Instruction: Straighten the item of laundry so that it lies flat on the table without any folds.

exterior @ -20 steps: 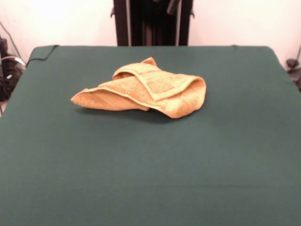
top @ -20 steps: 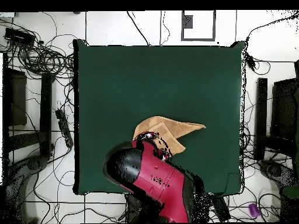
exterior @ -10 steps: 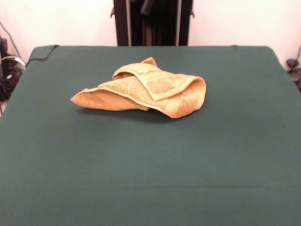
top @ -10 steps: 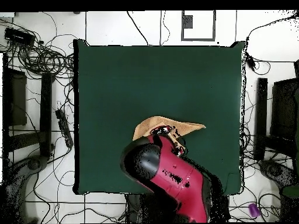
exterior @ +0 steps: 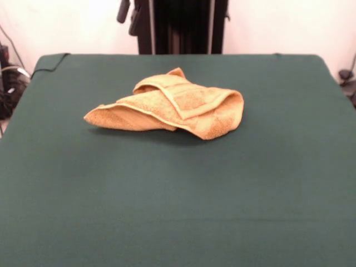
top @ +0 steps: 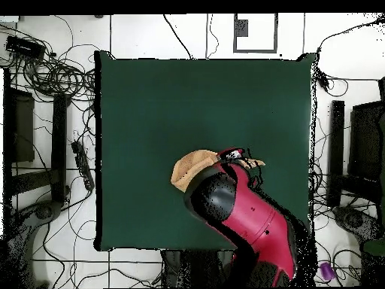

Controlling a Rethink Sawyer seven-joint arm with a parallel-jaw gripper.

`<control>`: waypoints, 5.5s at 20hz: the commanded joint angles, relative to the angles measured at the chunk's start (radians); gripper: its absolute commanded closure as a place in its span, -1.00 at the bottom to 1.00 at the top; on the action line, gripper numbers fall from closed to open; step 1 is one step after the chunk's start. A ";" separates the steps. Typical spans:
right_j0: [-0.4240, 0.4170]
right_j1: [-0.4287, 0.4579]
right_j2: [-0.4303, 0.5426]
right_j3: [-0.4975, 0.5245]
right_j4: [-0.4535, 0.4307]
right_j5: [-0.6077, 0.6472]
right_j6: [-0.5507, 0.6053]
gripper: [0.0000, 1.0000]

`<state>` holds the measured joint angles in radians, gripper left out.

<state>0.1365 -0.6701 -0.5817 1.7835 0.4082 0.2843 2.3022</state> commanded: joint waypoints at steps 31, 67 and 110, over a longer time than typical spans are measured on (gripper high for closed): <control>-0.077 -0.172 0.319 0.131 0.096 0.152 0.261 -1.00; -0.196 -0.025 0.441 0.337 -0.053 -0.180 0.111 -1.00; -0.026 0.041 0.214 0.234 -0.012 -0.029 0.158 1.00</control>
<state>0.0954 -0.6515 -0.4045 2.0348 0.3710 0.1262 2.3037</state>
